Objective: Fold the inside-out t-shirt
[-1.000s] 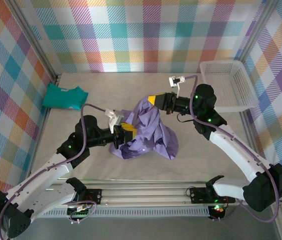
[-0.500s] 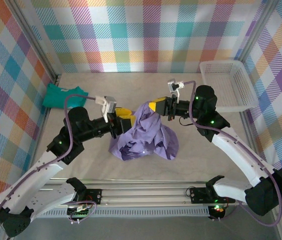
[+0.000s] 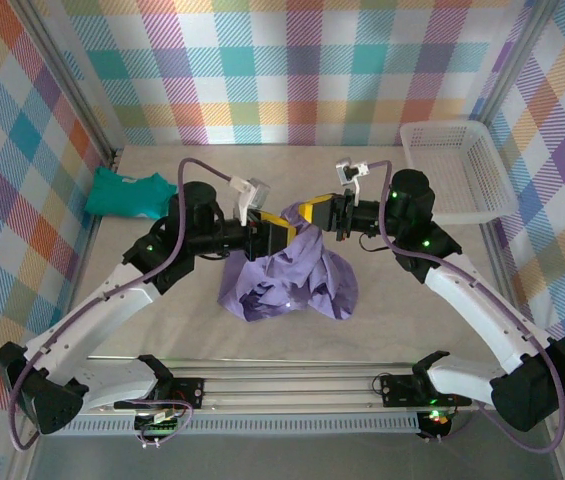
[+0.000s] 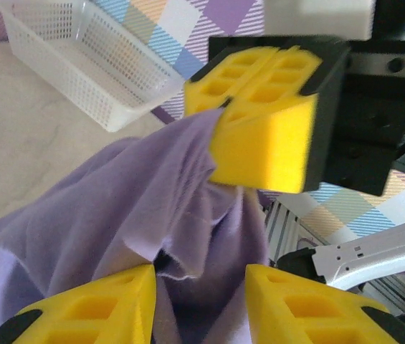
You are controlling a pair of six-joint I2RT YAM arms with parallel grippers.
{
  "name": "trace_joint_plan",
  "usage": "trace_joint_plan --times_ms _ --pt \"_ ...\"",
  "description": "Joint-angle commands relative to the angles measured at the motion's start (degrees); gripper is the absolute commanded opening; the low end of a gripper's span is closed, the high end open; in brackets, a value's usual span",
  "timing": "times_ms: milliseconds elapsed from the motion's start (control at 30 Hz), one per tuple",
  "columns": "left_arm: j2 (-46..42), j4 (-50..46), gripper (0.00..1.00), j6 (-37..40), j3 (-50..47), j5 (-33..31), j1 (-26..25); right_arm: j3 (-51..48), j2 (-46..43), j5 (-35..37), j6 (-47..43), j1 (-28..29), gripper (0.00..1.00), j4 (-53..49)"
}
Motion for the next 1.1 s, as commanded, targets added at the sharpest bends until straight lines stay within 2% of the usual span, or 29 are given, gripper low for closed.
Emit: trace_joint_plan --times_ms 0,200,267,533,633,667,767,833,867,933,967,1067 --pt "0.55 -1.09 0.38 -2.02 2.94 1.0 0.09 2.42 0.0 -0.25 -1.17 0.36 0.0 0.68" --pt "1.43 -0.99 0.4 -2.01 3.78 0.2 0.8 2.19 -0.34 -0.54 -1.0 0.31 0.0 1.01" --pt "1.83 -0.25 0.38 -2.17 4.23 0.97 0.7 2.25 -0.21 -0.64 -0.96 0.37 0.0 1.04" --pt "3.16 -0.12 0.14 -1.67 5.59 1.61 0.67 2.07 -0.33 -0.63 -1.04 0.34 0.0 0.68" --pt "3.08 -0.02 0.01 -1.75 5.53 0.74 0.72 2.07 -0.4 0.11 -2.39 0.36 0.0 -1.18" --pt "2.74 0.22 0.0 -1.93 5.36 0.36 0.68 2.15 -0.52 0.67 -3.13 0.36 0.0 -2.5" --pt "1.72 0.61 0.0 -2.46 4.79 -0.56 0.66 2.71 -1.44 5.23 -5.96 0.44 0.0 -7.95" --pt "0.71 0.47 0.0 -4.04 4.43 -1.62 0.66 4.8 -1.83 14.19 -8.01 0.77 0.01 -16.07" --pt "0.2 0.02 0.0 -5.28 4.48 -2.71 0.53 5.91 -1.92 18.79 -9.72 1.32 0.04 -20.12" --pt "-0.53 -1.81 0.0 -7.06 4.98 -5.78 0.11 7.23 -2.34 25.29 -11.57 2.72 0.21 -24.42" --pt "-0.86 -5.74 0.0 -7.76 5.5 -8.18 -0.27 7.57 -2.81 27.2 -12.88 3.74 0.27 -25.55" --pt "-1.57 -10.91 0.0 -10.14 6.84 -15.84 -0.95 7.49 -5.11 31.13 -17.46 6.65 0.38 -27.35"
